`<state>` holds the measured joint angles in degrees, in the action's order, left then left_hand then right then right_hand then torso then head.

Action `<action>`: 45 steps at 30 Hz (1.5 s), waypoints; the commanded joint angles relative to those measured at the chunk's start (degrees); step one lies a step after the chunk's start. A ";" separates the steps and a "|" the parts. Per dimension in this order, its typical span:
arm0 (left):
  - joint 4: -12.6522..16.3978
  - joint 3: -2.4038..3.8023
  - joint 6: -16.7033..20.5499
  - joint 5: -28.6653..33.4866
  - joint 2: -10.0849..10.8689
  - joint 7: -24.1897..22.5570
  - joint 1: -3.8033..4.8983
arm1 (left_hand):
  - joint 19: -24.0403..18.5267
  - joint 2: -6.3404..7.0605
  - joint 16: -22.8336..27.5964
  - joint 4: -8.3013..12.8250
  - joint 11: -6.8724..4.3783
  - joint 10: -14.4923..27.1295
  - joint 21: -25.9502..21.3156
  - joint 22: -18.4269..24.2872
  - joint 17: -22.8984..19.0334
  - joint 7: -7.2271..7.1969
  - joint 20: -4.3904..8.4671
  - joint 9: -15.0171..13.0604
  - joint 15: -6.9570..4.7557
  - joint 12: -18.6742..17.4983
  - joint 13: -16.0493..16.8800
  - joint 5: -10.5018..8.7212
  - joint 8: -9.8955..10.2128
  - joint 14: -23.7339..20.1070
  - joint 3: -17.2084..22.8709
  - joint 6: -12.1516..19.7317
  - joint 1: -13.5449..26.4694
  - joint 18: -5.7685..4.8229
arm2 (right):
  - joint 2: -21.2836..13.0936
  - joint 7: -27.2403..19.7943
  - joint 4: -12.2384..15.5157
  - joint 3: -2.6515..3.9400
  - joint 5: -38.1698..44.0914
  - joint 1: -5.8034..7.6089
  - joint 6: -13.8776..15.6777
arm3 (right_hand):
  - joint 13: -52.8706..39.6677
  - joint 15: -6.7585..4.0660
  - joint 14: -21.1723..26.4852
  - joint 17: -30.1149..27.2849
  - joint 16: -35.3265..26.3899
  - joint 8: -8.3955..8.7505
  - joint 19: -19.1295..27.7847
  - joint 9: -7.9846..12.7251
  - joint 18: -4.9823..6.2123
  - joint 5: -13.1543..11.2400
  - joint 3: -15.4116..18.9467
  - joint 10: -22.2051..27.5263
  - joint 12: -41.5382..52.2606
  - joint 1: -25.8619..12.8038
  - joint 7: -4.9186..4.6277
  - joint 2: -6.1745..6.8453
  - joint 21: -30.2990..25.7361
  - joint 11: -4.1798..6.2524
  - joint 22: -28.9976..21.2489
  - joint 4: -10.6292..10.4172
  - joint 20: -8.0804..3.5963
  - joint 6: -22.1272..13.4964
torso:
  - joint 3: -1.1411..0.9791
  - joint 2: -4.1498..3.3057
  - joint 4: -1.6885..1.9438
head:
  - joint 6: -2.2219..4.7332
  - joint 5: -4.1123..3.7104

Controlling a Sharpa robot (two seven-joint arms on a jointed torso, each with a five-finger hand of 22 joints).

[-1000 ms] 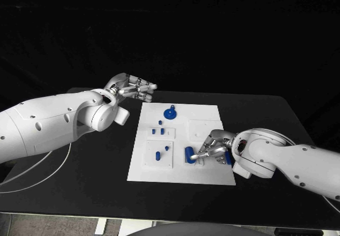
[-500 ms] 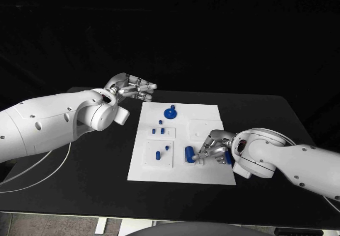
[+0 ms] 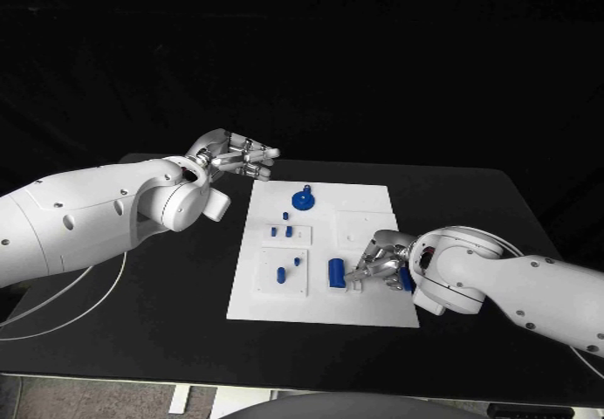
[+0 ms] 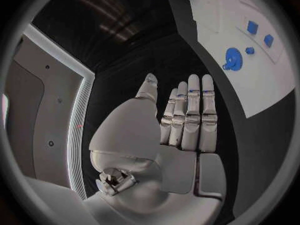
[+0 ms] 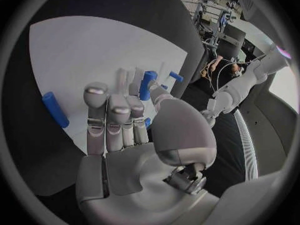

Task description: Assemble the parts on the task board

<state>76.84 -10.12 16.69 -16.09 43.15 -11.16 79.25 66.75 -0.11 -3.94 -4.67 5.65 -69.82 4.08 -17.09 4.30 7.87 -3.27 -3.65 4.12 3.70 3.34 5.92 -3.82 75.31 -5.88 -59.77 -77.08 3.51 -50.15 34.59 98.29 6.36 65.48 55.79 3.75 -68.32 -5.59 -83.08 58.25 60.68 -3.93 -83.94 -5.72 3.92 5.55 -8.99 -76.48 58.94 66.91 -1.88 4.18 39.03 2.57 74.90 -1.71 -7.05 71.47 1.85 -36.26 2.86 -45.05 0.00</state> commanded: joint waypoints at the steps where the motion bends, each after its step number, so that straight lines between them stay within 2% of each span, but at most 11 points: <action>1: 0.08 0.04 -0.89 0.38 -0.05 0.03 0.04 | 0.44 0.17 0.23 -0.27 0.03 0.25 0.22 0.07 0.05 -0.16 0.11 -0.07 0.08 0.09 0.08 -0.06 -0.03 -0.45 0.16 0.41 0.36 -0.26 | 0.09 1.43 0.04 0.01 1.08 -0.05 -3.40 | 0.06 -0.24 -0.01 -0.06 0.06 0.27 -3.03 0.13 -0.35 0.32 -0.35 -0.23 0.10 -0.19 -0.11 0.95 0.08 0.09 3.97 0.09 -0.02 0.44 | -0.02 0.01 -0.04 | -0.08 -0.01; 5: 0.08 0.04 -0.92 0.38 -0.04 0.11 0.04 | 0.45 0.15 0.23 -0.23 0.02 0.24 0.22 0.13 0.05 -0.16 0.11 -0.07 0.08 0.10 0.08 -0.01 -0.03 -0.43 0.19 0.40 0.29 -0.26 | 0.04 1.35 0.15 0.01 1.05 -0.06 -2.82 | 0.17 -0.22 -0.01 -0.12 0.01 0.27 -3.02 0.17 -0.34 0.39 -0.38 -0.15 -0.07 -0.57 -0.15 1.99 -0.06 0.06 3.96 -0.97 -0.02 0.43 | -0.03 0.01 -0.04 | 0.00 -0.11; 11: -0.01 0.04 -1.09 0.38 -0.07 0.13 0.04 | 0.49 0.13 0.22 -0.19 0.02 0.23 0.25 0.23 0.06 -0.16 0.12 -0.07 0.07 0.10 0.08 0.03 -0.04 -0.41 0.18 0.39 0.28 -0.26 | -1.00 -0.85 0.20 0.46 0.42 -0.06 2.37 | 0.03 -0.15 0.00 -0.16 -0.01 0.34 -3.08 0.23 -0.18 0.46 0.38 -0.25 0.15 -0.11 -0.79 2.85 -0.12 -0.26 3.91 -2.80 0.00 -1.31 | -0.09 0.02 -0.09 | 0.29 -0.69; 16: -0.08 0.04 -1.19 0.38 -0.08 0.03 0.04 | 0.52 0.13 0.22 -0.19 0.00 0.15 0.27 0.30 0.07 -0.18 0.15 -0.07 0.05 0.10 0.08 -0.04 -0.04 -0.34 0.13 0.36 0.35 -0.27 | -2.69 -2.37 -0.08 2.35 -0.54 -0.06 3.61 | -0.29 0.02 -0.02 -0.03 0.20 0.28 -3.10 0.06 0.04 0.47 0.48 -0.37 0.58 0.33 -1.01 3.40 0.21 -0.43 4.00 -3.43 0.22 -2.03 | -0.19 0.01 -0.16 | 0.32 -1.27; 20: -0.18 0.03 -1.20 0.38 -0.09 -0.06 0.03 | 0.52 0.13 0.22 -0.19 0.00 0.15 0.27 0.30 0.07 -0.18 0.15 -0.07 0.05 0.10 0.08 -0.04 -0.04 -0.34 0.13 0.36 0.35 -0.27 | -4.90 -3.99 -0.80 4.24 -0.51 -0.04 1.41 | -0.29 0.03 -0.03 0.02 0.27 0.27 -3.10 -0.02 0.03 0.39 0.23 -0.39 0.57 0.72 -0.95 2.84 0.39 -0.42 4.03 -3.32 0.24 -1.93 | -0.17 0.05 -0.23 | 0.38 -2.00; 24: -0.25 0.02 -1.22 0.38 -0.16 -0.11 0.03 | 0.52 0.13 0.22 -0.19 0.00 0.15 0.27 0.30 0.07 -0.18 0.15 -0.07 0.05 0.10 0.08 -0.04 -0.04 -0.34 0.13 0.36 0.35 -0.27 | -7.16 -4.21 -1.41 5.00 1.41 -0.02 -0.17 | -0.09 0.05 -0.03 0.00 0.33 0.27 -3.09 -0.17 -0.07 0.14 0.11 -0.47 0.39 0.37 -0.76 2.79 0.69 -0.41 4.11 -3.25 0.27 -1.33 | -0.11 0.08 -0.30 | 0.48 -2.37; 29: -0.34 -0.02 -1.31 0.38 -0.26 -0.14 0.02 | 0.52 0.13 0.22 -0.19 0.00 0.15 0.27 0.30 0.07 -0.18 0.15 -0.07 0.05 0.10 0.08 -0.04 -0.04 -0.34 0.13 0.36 0.35 -0.27 | -9.30 -2.80 -1.27 5.32 2.53 -0.02 -1.68 | -0.02 0.08 -0.02 -0.04 0.35 0.28 -3.07 -0.18 -0.10 0.00 -0.08 -0.43 0.30 0.26 -0.78 3.14 0.77 -0.43 4.13 -3.77 0.28 -1.32 | -0.35 -0.02 -0.26 | 0.70 -2.95; 37: -0.51 -0.27 -1.57 0.38 -0.47 -0.09 0.01 | 0.59 0.13 0.23 -0.17 -0.03 0.06 0.30 0.49 0.08 -0.21 0.17 -0.08 0.03 0.10 0.08 -0.15 -0.04 -0.30 0.06 0.27 0.44 -0.30 | -11.12 1.22 -1.07 5.35 5.18 -0.54 -3.62 | 0.21 0.21 -0.03 -0.10 0.38 0.26 -3.03 -0.22 -0.15 -0.35 -0.51 -0.18 -0.05 0.73 -0.85 4.76 0.74 -0.42 4.13 -4.96 0.39 -1.44 | -0.13 0.08 -0.10 | 0.86 -4.12; 39: -0.53 -0.36 -1.61 0.38 -0.50 -0.08 0.01 | 0.59 0.14 0.21 -0.22 -0.03 0.07 0.30 0.51 0.08 -0.22 0.17 -0.08 0.02 0.10 0.08 -0.14 -0.05 -0.28 0.03 0.23 0.53 -0.30 | -11.24 2.04 -0.98 5.31 6.04 -1.09 -3.75 | 0.24 0.22 -0.01 -0.13 0.36 0.26 -3.03 -0.24 -0.11 -0.22 -0.68 -0.09 -0.11 0.35 -0.94 5.51 0.63 -0.43 4.12 -6.63 0.40 -1.66 | -0.09 0.08 -0.11 | 0.86 -4.31; 42: -0.54 -0.49 -1.76 0.38 -0.51 -0.06 0.01 | 0.59 0.14 0.21 -0.22 -0.03 0.07 0.30 0.51 0.08 -0.22 0.17 -0.08 0.02 0.10 0.08 -0.14 -0.05 -0.28 0.03 0.23 0.53 -0.30 | -11.23 2.54 -0.96 5.28 6.90 -1.88 -4.70 | 0.33 0.19 0.01 -0.18 0.30 0.23 -3.05 -0.35 -0.11 4.20 -0.24 0.00 -0.23 -1.37 -0.85 7.30 0.57 -0.42 4.11 -11.23 0.42 -1.93 | -0.12 0.04 -0.08 | 0.81 -4.71; 45: -0.51 -0.61 -1.94 0.38 -0.48 0.00 0.01 | 0.60 0.07 0.22 -0.32 -0.04 0.03 0.30 0.56 0.08 -0.23 0.18 -0.09 0.03 0.12 0.08 -0.17 -0.06 -0.29 0.03 0.17 0.66 -0.31 | -11.08 2.83 -1.07 5.15 7.26 -2.43 -5.46 | 0.42 0.24 0.01 -0.26 0.23 0.25 -3.01 -0.56 -0.14 2.59 0.94 0.07 -0.33 -2.11 -0.89 8.19 0.43 -0.45 4.10 -13.60 0.45 -2.14 | -0.11 0.04 -0.04 | 0.83 -5.03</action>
<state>76.25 -10.74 15.76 -16.06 42.76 -10.84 79.24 66.96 -0.11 -3.94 -4.67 5.64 -69.82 4.08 -16.57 4.30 7.87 -3.06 -3.68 4.12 3.71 3.34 5.92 -3.82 75.32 -5.88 -59.77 -77.08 3.51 -61.32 35.67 97.20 11.57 70.25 53.59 1.04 -67.96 -5.58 -83.08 58.04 60.68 -3.93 -83.93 -6.23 3.92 8.35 -8.24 -76.68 58.89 64.71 -2.84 11.77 39.46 2.35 74.94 -14.97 -7.05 69.66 1.74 -36.22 2.76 -44.20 -4.75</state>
